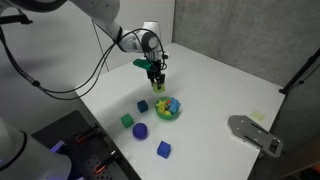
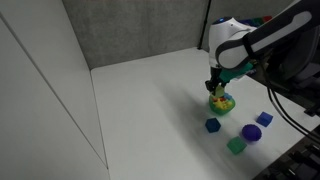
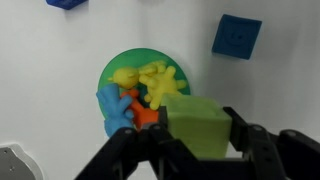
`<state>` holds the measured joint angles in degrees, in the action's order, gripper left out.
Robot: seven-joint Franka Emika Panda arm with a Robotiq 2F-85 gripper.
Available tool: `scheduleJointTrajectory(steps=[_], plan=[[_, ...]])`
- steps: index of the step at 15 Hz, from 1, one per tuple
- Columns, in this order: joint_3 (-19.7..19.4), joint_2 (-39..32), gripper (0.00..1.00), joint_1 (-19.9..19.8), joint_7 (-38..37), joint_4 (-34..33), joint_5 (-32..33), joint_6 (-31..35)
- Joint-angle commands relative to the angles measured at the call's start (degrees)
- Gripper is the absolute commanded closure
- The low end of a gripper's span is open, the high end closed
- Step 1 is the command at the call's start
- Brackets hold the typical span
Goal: Remove the light green block from the green bowl and place it on top of the navy blue block
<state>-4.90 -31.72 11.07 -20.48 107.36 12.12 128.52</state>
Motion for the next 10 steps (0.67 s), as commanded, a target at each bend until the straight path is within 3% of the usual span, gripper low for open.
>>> scheduleJointTrajectory(steps=[1,7,10], plan=[[2.37,4.42,0.68,-0.62,3.48,6.40,0.26,3.26],[4.93,7.42,0.68,-2.21,8.08,17.18,-1.91,12.43],[6.65,8.78,0.68,-4.16,12.49,20.22,-5.23,13.07]])
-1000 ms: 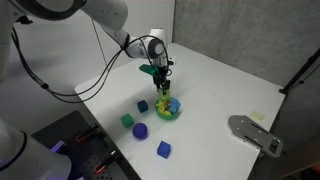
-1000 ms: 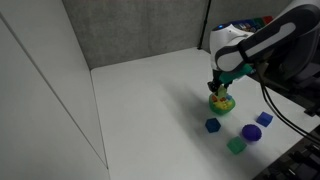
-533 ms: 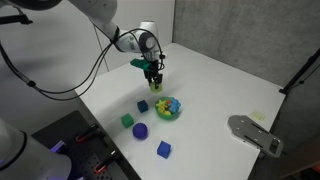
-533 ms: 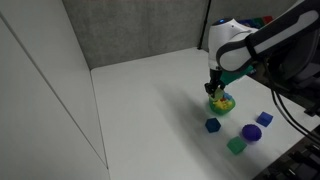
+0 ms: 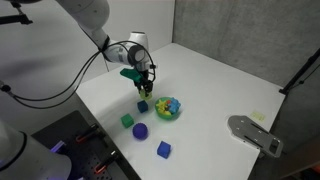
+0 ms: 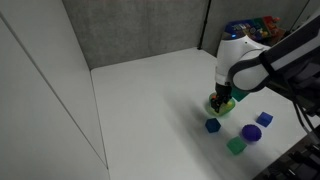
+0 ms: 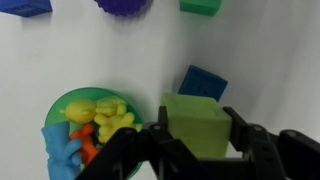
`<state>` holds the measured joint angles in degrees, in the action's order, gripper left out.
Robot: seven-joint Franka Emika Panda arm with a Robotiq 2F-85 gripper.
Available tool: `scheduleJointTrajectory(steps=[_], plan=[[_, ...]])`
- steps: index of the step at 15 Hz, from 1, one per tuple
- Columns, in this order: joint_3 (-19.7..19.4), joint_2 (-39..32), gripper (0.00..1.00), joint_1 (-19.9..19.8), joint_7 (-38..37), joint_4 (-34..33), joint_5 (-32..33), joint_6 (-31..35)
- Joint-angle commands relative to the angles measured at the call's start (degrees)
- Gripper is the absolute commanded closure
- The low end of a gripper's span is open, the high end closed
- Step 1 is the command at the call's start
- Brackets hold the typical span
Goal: Remove the light green block from the green bowl and place it on top of the navy blue block
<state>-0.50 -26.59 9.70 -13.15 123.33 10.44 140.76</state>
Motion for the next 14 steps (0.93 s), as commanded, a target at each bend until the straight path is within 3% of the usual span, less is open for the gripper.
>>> scheduleJointTrajectory(steps=[1,2,6,7,14], plan=[[0.42,0.35,0.68,-0.51,1.36,0.96,-1.11,0.18],[0.62,0.53,0.43,-0.79,1.97,1.45,-1.51,0.19],[0.60,0.22,0.43,-0.59,1.92,1.25,-1.50,0.19],[0.59,0.19,0.68,-0.60,1.92,1.25,-1.50,0.19],[0.33,-3.34,0.68,0.13,1.21,1.77,-1.39,6.78]])
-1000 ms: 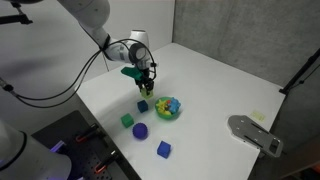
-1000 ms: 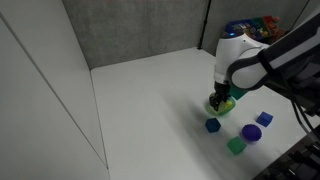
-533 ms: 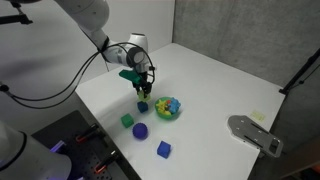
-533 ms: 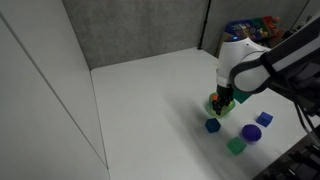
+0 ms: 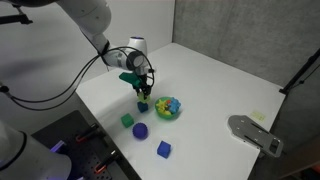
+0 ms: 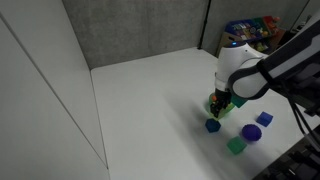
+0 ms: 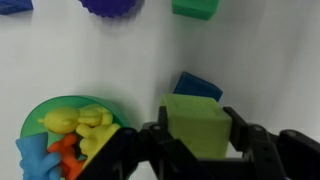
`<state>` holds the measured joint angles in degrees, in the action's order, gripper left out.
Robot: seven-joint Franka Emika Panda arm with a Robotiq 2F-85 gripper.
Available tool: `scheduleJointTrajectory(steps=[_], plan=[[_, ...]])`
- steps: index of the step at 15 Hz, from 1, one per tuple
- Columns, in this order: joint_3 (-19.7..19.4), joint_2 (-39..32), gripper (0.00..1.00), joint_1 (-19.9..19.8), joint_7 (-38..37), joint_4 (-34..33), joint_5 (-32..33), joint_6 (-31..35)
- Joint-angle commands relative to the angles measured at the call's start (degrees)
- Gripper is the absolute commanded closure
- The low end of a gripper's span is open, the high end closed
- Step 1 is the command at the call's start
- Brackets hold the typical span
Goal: Remove the light green block from the green bowl and place it on top of the navy blue block
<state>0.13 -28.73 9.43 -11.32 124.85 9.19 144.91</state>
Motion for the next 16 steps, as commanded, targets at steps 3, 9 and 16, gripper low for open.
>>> scheduleJointTrajectory(steps=[3,9,16], plan=[[-0.10,-2.49,0.68,0.18,-0.52,0.41,-1.36,4.15],[1.03,-3.47,0.17,-0.72,0.57,0.93,-5.26,4.78],[1.15,1.58,0.00,-0.87,1.44,1.91,-6.39,1.04]])
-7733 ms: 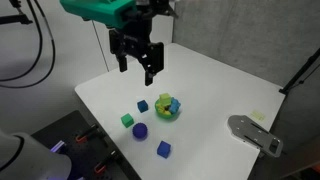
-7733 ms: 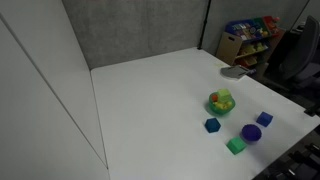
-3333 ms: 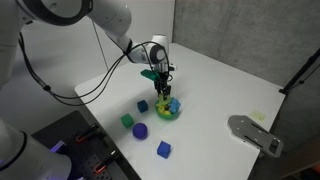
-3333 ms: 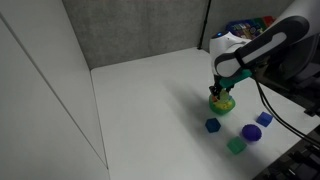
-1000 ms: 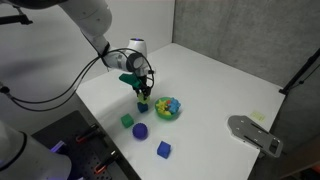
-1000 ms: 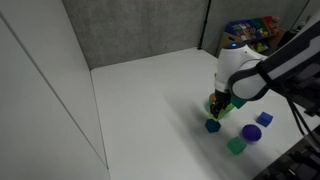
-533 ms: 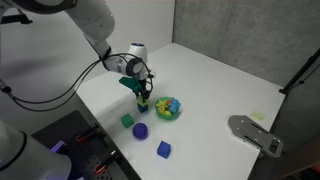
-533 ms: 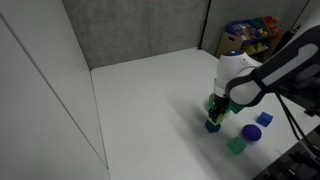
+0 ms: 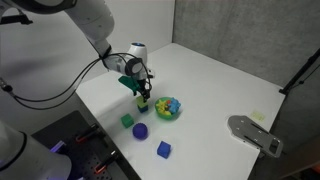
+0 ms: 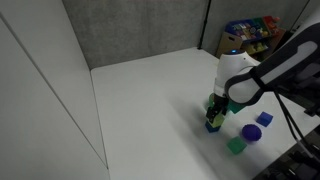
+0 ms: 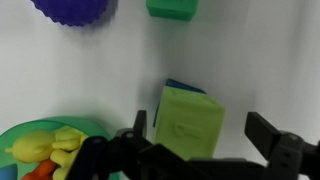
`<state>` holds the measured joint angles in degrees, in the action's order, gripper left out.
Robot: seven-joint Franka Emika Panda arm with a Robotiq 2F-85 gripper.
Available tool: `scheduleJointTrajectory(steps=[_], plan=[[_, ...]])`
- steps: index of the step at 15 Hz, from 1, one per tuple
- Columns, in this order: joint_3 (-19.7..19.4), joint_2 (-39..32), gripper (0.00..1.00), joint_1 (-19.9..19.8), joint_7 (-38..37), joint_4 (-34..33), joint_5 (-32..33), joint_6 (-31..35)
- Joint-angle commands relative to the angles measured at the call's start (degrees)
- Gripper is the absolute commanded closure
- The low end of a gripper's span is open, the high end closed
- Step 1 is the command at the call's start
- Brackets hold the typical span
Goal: Remove the light green block from the green bowl and place it on top of the navy blue block
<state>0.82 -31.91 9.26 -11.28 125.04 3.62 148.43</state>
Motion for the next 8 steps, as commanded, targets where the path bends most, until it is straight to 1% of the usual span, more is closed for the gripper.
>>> scheduleJointTrajectory(steps=[1,5,8], plan=[[0.30,5.86,0.00,-0.64,1.25,1.81,-0.64,-3.18],[-0.07,11.95,0.00,-1.06,1.50,3.02,0.24,-8.89],[-0.42,17.78,0.00,-2.24,2.45,6.40,0.87,-12.88]])
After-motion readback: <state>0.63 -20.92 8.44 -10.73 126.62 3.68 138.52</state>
